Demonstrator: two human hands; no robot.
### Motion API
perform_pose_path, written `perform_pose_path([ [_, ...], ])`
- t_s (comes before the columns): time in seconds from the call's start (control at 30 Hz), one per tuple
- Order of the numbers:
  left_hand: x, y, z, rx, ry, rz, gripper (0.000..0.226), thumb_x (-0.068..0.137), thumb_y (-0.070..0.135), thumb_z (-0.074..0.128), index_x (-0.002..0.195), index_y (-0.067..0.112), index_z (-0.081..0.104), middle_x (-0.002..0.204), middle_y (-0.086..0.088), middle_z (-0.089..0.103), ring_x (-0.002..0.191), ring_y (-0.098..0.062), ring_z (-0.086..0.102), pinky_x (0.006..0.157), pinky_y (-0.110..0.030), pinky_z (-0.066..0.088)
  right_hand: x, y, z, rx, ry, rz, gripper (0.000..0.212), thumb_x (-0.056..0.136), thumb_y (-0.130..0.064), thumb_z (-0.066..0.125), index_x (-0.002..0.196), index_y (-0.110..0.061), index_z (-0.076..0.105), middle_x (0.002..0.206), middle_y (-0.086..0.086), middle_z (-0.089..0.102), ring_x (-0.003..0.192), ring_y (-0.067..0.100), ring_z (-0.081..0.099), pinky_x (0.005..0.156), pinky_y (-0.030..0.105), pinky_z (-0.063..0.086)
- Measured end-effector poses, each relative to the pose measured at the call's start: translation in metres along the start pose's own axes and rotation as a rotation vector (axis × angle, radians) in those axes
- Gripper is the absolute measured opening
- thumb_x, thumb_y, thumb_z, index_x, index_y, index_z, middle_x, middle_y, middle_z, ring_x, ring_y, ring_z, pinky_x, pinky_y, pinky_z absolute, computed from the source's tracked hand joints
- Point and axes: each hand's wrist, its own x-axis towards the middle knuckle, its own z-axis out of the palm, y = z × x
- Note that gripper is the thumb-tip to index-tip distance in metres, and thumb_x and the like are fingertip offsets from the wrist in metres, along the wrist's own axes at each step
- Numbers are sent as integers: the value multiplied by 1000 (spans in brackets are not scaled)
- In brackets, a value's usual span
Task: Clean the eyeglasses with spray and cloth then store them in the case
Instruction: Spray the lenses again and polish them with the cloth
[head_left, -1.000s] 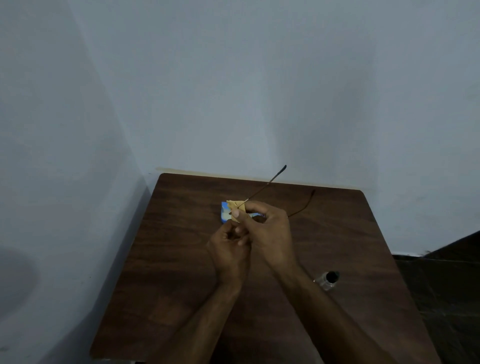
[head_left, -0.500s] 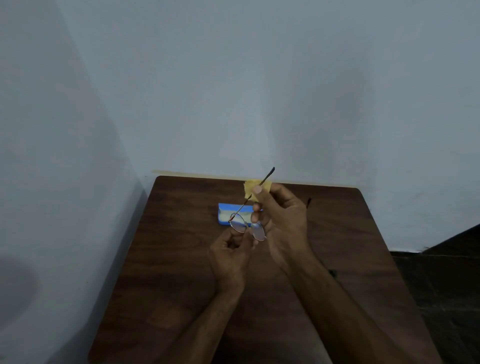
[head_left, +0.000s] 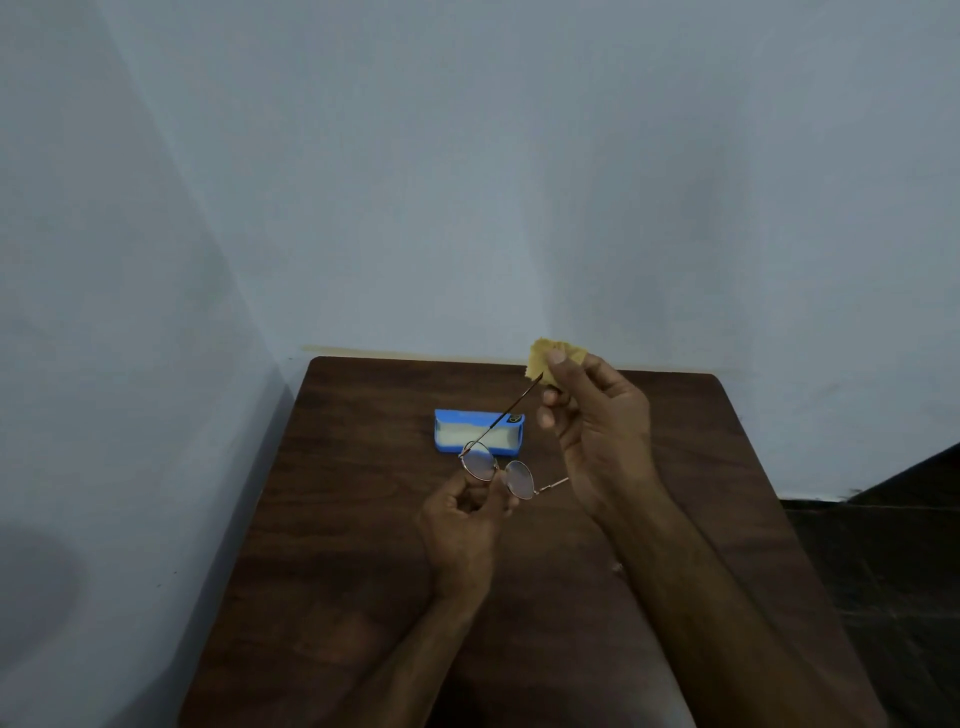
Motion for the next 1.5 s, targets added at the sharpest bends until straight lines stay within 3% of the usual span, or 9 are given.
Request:
perform_pose_path([
  [0.2,0,7,0,2,-9,-3,33,88,18,87,64,33,69,60,17,74,58,0,72,59,-10,49,-19,26,-2,-165,-23,80,32,81,-28,81,103,-5,76,68,12,65,46,17,54,44,28,47],
  [0.43,2,6,-3,73,-2,-45,35,87,3,77,59,15,61,54,8,63,53,-2,60,52,-17,42,-34,67,1,-439,-91,88,11,91,-12,78,92,-2,74,64,13,63,45,16,56,41,26,47],
  [0.57,0,1,-7,92,-5,-61,43,87,0,74,56,23,56,51,15,62,54,0,61,52,-14,42,-28,72,-2,-661,-135,93,8,91,-17,80,91,-11,74,66,12,69,51,21,63,42,28,51],
  [0.67,4,-3,-7,40,20,-86,41,84,-1,79,57,26,63,54,13,67,53,1,63,53,-15,46,-25,71,-1,-611,-139,123,9,90,-18,80,89,-11,75,64,13,68,46,19,60,40,26,46],
  [0.77,8,-7,-5,-39,45,-117,36,85,7,86,61,30,71,59,10,74,54,-3,70,61,-33,56,-19,58,1,-487,-103,107,13,88,-24,82,87,-12,75,55,12,61,34,18,50,39,25,40],
  [0.9,4,-15,-6,-90,12,-113,20,89,17,86,72,22,77,65,5,78,62,-10,78,60,-18,57,-5,34,5,-360,-69,30,17,88,-22,82,96,-7,78,60,11,61,40,20,48,41,27,43],
  [1.13,2,-11,-3,-154,-27,-183,13,91,11,84,80,8,76,70,-4,79,66,-19,80,61,-25,63,7,14,4,-133,-15,65,22,91,-21,79,102,-2,77,77,7,66,51,13,49,37,22,37],
  [1.37,2,-9,-4,-144,-17,-143,16,90,16,85,76,16,78,67,3,79,60,-8,77,54,-12,53,-10,35,-2,-274,-42,114,23,89,-25,80,101,-6,77,63,9,63,41,16,48,39,24,41],
  [1.5,6,-11,0,-227,-35,-157,27,89,8,83,66,19,77,65,-2,78,58,-7,74,55,-17,55,-19,51,1,-404,-79,168,17,89,-27,81,96,-12,77,64,16,62,36,20,47,39,20,35],
])
